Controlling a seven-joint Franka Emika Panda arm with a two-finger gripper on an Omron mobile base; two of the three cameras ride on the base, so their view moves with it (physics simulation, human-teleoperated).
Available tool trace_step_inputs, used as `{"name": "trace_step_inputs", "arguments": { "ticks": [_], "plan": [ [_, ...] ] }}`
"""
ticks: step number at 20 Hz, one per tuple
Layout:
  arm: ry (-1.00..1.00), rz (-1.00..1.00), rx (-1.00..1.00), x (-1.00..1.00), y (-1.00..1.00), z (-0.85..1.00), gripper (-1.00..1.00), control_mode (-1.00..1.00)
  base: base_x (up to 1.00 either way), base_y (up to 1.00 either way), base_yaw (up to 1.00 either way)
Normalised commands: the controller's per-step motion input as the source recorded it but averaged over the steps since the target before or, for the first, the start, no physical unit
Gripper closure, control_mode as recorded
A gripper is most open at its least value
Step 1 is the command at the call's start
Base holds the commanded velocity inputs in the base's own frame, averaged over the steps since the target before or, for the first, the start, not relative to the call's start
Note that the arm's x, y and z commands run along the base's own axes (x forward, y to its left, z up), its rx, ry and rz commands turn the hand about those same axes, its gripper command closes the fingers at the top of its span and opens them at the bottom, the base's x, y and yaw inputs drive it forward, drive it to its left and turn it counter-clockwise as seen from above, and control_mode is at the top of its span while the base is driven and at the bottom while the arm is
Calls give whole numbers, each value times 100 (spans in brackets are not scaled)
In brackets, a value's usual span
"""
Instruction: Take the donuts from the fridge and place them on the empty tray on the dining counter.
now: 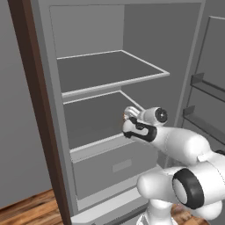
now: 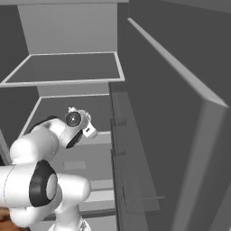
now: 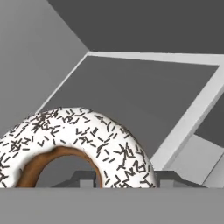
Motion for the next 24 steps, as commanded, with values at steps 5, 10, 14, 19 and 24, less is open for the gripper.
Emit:
{"name": "trace_step_inputs", "arguments": {
  "ticks": [5, 10, 14, 19, 24],
  "plan": [
    [0, -19, 26, -42, 0, 100, 100, -100, 0, 0, 0],
    [26, -13, 25, -61, -11, 98, 100, -100, 0, 0, 0],
    [43, -6, 13, -95, -26, 78, 100, -100, 0, 0, 0],
    [19, -1, -1, -100, 8, 77, 100, -100, 0, 0, 0],
    [-5, 12, -13, -100, 17, 55, 100, -100, 0, 0, 0]
  ]
}}
